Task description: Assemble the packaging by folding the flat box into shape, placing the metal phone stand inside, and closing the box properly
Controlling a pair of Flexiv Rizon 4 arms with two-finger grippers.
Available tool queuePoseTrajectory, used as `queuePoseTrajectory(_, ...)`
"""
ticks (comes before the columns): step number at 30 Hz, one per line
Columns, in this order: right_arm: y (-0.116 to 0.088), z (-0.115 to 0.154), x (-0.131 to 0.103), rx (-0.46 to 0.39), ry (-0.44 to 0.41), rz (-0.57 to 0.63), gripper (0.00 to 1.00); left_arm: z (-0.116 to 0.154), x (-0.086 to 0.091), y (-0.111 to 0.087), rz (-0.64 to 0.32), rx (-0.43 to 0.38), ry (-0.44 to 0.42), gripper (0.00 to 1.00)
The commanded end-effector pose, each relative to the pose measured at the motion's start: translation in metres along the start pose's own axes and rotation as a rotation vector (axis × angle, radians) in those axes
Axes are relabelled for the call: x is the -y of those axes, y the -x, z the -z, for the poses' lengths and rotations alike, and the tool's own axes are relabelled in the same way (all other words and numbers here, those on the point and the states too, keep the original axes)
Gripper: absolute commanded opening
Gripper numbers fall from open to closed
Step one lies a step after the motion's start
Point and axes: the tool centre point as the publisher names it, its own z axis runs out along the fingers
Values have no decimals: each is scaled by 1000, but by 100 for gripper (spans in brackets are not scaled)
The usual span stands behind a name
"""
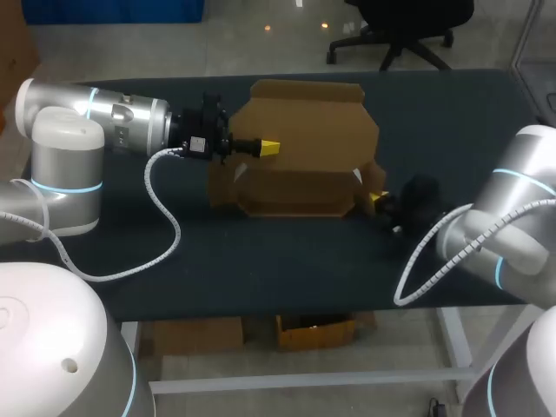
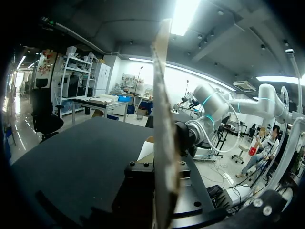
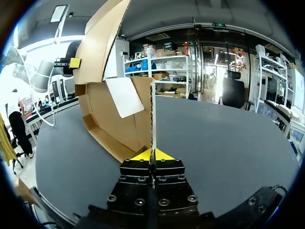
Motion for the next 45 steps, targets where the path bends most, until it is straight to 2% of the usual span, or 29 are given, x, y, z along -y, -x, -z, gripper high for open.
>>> queuePoseTrajectory(1,-7,-3,-2,129,-10,4,0,-1,-2,0,-1,2,-2,0)
queuePoseTrajectory(15,-12,-4,0,192,-24,-7,1,-1,-2,0,-1,2,-2,0)
queuePoseTrajectory(39,-24,-5,-1,252,-23,-2,0,-1,-2,0,-1,2,-2,0)
queuePoseTrajectory(45,-26,-6,-2,263,-25,-1,2,-1,-2,0,-1,2,-2,0)
